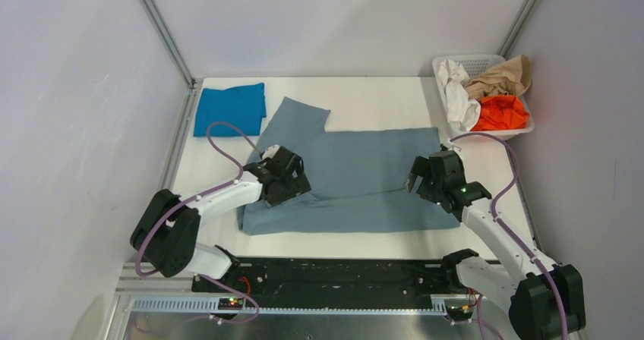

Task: Fold and stack the t-shirts
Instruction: Fold the flattened tshirt in 1/3 of the way

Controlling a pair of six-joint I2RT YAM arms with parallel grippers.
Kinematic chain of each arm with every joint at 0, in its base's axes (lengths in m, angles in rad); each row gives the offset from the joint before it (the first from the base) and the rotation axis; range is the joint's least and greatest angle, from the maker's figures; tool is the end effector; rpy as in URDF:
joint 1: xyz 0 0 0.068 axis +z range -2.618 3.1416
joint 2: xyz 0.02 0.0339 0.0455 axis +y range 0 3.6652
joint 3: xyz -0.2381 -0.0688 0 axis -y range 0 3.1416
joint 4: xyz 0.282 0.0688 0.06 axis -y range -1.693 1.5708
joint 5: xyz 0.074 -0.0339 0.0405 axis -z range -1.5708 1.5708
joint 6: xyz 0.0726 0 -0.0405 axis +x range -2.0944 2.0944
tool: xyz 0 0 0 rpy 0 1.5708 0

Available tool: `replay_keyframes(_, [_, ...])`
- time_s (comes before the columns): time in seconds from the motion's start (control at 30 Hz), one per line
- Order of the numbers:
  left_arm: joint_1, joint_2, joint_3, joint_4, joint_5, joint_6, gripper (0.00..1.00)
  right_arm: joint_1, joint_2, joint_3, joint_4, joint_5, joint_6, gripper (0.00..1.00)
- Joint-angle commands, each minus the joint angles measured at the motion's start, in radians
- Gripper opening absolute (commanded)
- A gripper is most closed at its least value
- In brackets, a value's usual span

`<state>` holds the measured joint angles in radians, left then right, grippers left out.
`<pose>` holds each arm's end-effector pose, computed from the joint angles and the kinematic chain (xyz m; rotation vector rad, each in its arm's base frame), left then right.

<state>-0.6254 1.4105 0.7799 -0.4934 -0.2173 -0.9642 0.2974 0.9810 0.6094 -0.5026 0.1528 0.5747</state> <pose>0.2587 -0.1675 0.1001 -0.5149 2.6181 -0.2287 0.2572 0.0673 0.1531 0.4045 2.4081 0.2050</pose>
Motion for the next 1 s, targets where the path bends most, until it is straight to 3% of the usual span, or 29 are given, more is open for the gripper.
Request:
replay_keyframes(0.0, [-0.003,-0.009,0.011,0.038,-0.003,0.01,0.98,-0.01,-0.027,-0.009,0.018,0.017,-0.021,1.0])
replay_keyframes(0.2, [-0.004,-0.008,-0.03,0.049,0.037,-0.001,0.98,-0.019,-0.035,-0.011,0.015,0.009,-0.026,1.0])
replay_keyframes(0.4, [-0.002,-0.064,-0.079,0.05,-0.017,0.013,0.98,-0.025,-0.029,-0.014,0.029,0.008,-0.037,1.0])
replay_keyframes(0.6, [0.002,0.014,-0.025,0.067,0.009,0.03,0.98,-0.034,-0.027,-0.022,0.026,0.007,-0.039,1.0])
replay_keyframes(0.97, [0.002,0.003,0.054,0.078,0.041,0.054,0.98,-0.05,-0.02,-0.025,0.03,0.012,-0.042,1.0])
